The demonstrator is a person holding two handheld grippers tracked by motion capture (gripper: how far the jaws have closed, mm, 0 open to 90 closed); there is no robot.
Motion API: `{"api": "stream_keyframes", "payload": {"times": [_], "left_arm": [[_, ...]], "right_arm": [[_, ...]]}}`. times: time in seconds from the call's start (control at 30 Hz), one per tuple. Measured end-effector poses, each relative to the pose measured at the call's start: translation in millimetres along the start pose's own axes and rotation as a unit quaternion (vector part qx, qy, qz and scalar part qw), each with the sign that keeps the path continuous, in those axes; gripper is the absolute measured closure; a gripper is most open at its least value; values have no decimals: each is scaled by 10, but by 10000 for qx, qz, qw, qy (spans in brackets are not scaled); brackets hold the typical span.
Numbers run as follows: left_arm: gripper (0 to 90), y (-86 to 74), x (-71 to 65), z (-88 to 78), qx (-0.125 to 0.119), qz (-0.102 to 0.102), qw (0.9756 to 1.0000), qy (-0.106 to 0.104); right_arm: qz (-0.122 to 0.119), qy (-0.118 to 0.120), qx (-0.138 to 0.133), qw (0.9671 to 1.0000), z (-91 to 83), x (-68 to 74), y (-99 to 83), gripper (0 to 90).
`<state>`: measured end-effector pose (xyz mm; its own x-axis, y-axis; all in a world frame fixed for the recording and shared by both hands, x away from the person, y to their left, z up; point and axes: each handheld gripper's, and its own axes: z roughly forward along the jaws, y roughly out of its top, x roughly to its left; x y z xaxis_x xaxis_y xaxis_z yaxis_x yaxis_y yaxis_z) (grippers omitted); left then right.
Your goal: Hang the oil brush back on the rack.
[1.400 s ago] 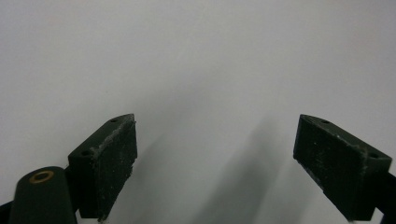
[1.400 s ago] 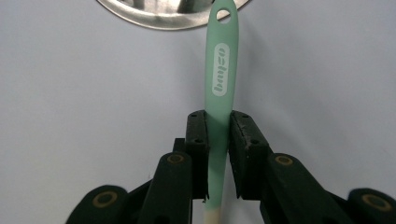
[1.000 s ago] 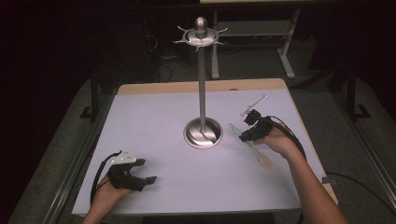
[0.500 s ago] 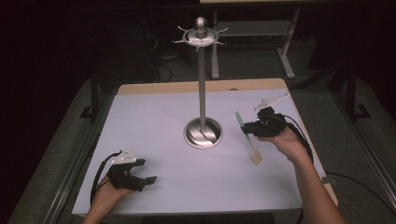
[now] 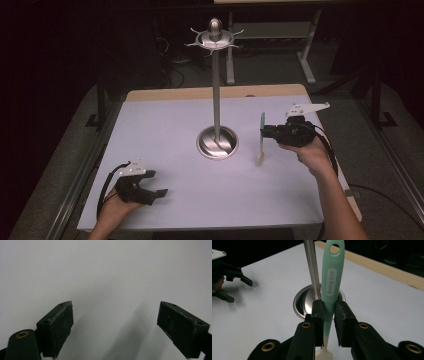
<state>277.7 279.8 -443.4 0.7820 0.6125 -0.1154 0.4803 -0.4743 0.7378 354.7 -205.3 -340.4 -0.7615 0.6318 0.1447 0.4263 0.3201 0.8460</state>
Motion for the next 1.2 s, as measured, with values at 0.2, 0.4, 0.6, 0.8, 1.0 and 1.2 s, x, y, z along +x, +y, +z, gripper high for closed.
{"api": "stream_keyframes", "payload": {"times": [0.2,0.4,0.6,0.8,1.0,1.2], "left_arm": [[133,1,-4,0,-8,-10,10000,-3],[133,2,-6,2,-20,-20,10000,3],[133,4,-5,-3,-14,-12,10000,11],[133,5,-4,-2,8,3,10000,5],[133,8,-5,-3,2,11,10000,1],[133,6,-6,0,-17,-2,10000,-1]], "right_arm": [[32,124,-253,9996,-58,-3,5,781],[25,94,-336,9994,-83,-5,24,781],[17,176,-527,9985,-120,6,79,781],[39,278,-638,9976,-143,0,135,781],[-117,217,-691,9973,-226,45,381,781],[-200,224,-715,9970,-282,57,562,780]]}}
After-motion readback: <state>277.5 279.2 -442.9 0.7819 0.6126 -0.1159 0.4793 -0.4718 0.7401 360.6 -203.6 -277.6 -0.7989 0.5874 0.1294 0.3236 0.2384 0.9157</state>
